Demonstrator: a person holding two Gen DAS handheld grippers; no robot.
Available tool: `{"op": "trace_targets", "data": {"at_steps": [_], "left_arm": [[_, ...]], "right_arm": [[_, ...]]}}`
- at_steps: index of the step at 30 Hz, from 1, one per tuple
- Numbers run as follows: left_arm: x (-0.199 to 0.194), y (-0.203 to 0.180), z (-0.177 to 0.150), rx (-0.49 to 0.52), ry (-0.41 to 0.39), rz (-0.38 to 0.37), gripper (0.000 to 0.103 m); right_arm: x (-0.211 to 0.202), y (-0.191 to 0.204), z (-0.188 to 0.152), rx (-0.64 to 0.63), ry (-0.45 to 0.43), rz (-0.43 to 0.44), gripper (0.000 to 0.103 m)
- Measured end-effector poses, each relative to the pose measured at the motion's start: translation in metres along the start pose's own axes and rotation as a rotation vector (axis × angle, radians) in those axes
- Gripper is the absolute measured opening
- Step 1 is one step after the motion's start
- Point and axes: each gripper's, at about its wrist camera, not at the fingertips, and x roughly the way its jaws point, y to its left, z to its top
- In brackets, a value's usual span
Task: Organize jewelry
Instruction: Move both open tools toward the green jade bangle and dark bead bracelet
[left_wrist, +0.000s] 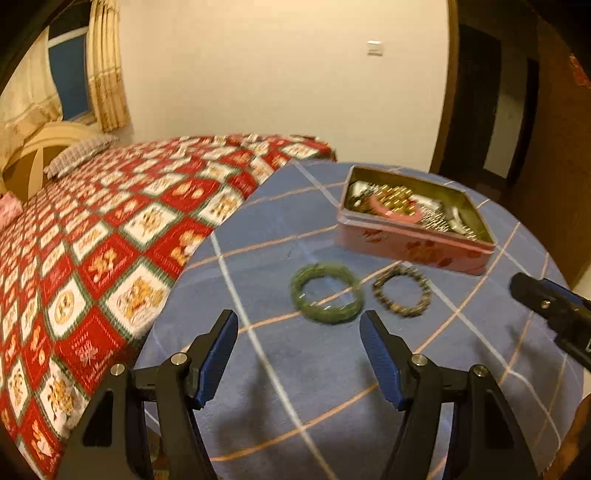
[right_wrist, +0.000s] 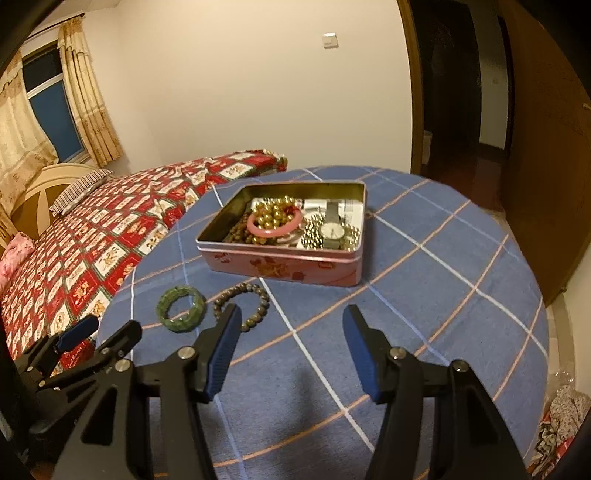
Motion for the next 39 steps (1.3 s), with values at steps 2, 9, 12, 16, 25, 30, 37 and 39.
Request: {"op": "trace_targets", "data": {"at_steps": [2,9,12,16,25,30,37,39], "left_arm": [[0.006,0.006,-0.002,-0.011,0.016,0.004,0.069],[0.022,0.011,-0.003,-0.026,0.056,-0.011,0.069],[0.031,0.006,-0.001,-0.025,0.075,-0.033,0.069],[0.04,0.002,0.005,-0.052,0.09,-0.073,0.069],[0.076,0.008,0.027,-0.107,0.132,-0.016,0.068],[0.085,-0.004,0.031,-0.005,0.147,0.049,0.064],[0.092,-0.011,0.033,0.121,0.148,0.108,0.046],[0.093,-0.013,0.033,0.165,0.14,0.088,0.026]], "right_arm": [[0.005,-0.001,-0.002,0.001,0.012,-0.005,0.061],[0.017,0.006,-0.007,-0.038,0.044,0.014,0.061],[0.022,0.007,-0.007,-0.043,0.053,0.014,0.061],[0.03,0.003,-0.008,-0.03,0.076,0.015,0.061],[0.039,-0.007,-0.007,-0.011,0.088,0.021,0.06],[0.047,-0.007,-0.007,-0.018,0.108,0.026,0.06],[0.058,0.0,0.0,-0.037,0.112,0.028,0.06],[0.063,0.003,0.002,-0.042,0.117,0.028,0.059]]}}
